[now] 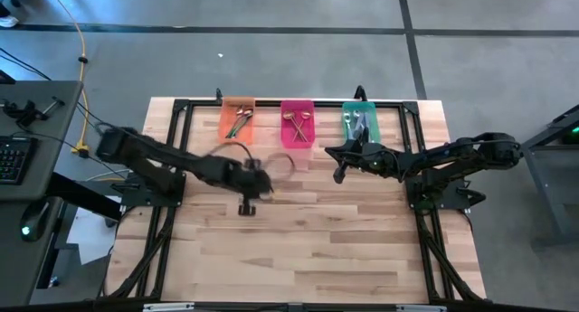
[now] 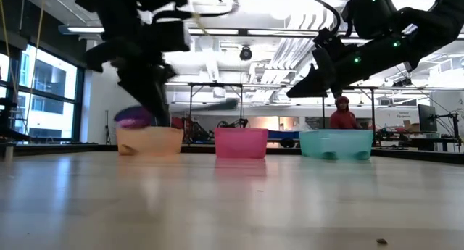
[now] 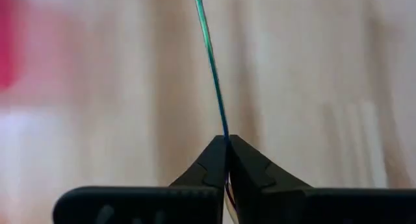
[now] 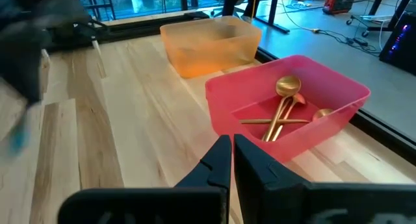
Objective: Sort silverware by color (type)
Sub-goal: Put the iridescent spoon into the orange bin
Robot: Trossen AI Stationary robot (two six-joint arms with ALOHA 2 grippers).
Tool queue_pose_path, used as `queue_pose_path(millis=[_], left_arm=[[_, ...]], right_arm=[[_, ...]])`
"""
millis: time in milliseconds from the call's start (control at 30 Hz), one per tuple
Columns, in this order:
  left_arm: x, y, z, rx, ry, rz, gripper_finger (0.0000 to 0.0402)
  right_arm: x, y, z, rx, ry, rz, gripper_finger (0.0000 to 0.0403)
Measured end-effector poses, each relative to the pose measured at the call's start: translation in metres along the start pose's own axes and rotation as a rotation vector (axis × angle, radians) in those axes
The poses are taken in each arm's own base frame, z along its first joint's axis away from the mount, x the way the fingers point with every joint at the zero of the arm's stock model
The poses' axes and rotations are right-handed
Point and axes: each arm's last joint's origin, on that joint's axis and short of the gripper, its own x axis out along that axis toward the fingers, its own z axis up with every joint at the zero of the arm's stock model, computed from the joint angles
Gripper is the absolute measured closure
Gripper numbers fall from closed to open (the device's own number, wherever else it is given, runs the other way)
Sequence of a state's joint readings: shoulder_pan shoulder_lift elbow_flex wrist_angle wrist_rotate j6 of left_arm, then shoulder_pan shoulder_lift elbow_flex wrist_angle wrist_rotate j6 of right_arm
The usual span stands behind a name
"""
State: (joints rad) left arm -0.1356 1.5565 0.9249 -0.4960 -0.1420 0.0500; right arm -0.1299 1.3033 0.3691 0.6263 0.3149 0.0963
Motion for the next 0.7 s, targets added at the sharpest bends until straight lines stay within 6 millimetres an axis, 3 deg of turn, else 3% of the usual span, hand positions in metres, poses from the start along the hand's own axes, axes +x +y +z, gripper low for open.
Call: queue_pose_path(millis=[233, 433, 700], left_arm=[[-0.046, 0.056, -0.041, -0.451, -0.134, 0.203, 0.0401], [-0.077, 0.110, -0.070, -0.682, -0.210, 0.382, 0.0401], [-0.059, 0.190, -0.113, -0.861, -0.170, 0.424, 0.0401]], right_arm=[[0.000, 0.000, 0.000, 0.018, 0.000, 0.000, 0.0403], [0.000, 0.000, 0.004, 0.030, -0.043, 0.004, 0.0403], [0.000, 0.001, 0.008, 0.034, -0.077, 0.008, 0.0403]])
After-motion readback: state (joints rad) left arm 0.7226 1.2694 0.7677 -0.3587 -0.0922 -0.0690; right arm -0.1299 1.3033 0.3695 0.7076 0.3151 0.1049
